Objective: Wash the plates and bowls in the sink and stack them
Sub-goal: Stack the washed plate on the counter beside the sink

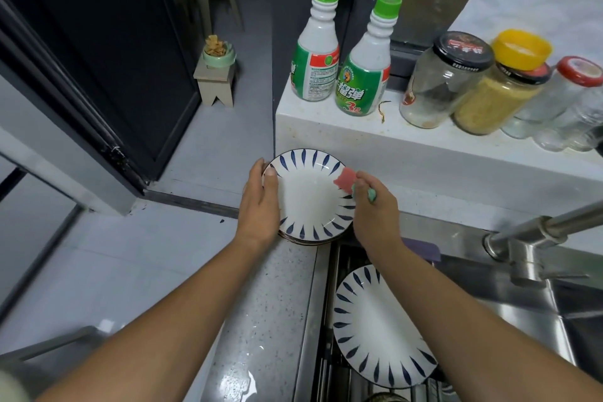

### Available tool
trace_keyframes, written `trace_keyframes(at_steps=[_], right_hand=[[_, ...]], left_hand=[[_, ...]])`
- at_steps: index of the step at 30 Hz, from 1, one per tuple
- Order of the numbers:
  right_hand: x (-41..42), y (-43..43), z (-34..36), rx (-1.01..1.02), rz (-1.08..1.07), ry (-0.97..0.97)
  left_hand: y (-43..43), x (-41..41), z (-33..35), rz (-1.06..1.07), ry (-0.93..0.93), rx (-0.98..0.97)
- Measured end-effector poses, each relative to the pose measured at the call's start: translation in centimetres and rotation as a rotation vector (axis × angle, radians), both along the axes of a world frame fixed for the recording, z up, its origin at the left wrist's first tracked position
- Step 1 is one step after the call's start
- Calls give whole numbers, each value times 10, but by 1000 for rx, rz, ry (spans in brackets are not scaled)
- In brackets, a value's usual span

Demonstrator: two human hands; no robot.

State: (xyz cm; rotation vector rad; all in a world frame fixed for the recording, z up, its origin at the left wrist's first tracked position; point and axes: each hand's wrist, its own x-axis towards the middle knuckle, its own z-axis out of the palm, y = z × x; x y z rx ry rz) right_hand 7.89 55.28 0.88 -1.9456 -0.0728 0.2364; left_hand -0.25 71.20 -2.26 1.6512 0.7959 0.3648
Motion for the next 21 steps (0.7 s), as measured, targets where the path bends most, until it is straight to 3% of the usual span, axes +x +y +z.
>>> trace_keyframes(at_steps=[8, 21], right_hand=[[6, -6, -2, 104, -102, 89], [1, -53, 38, 142, -74, 192]], left_hand=[[-1, 6, -1, 26, -13, 82], [-9, -10, 15, 32, 19, 234]])
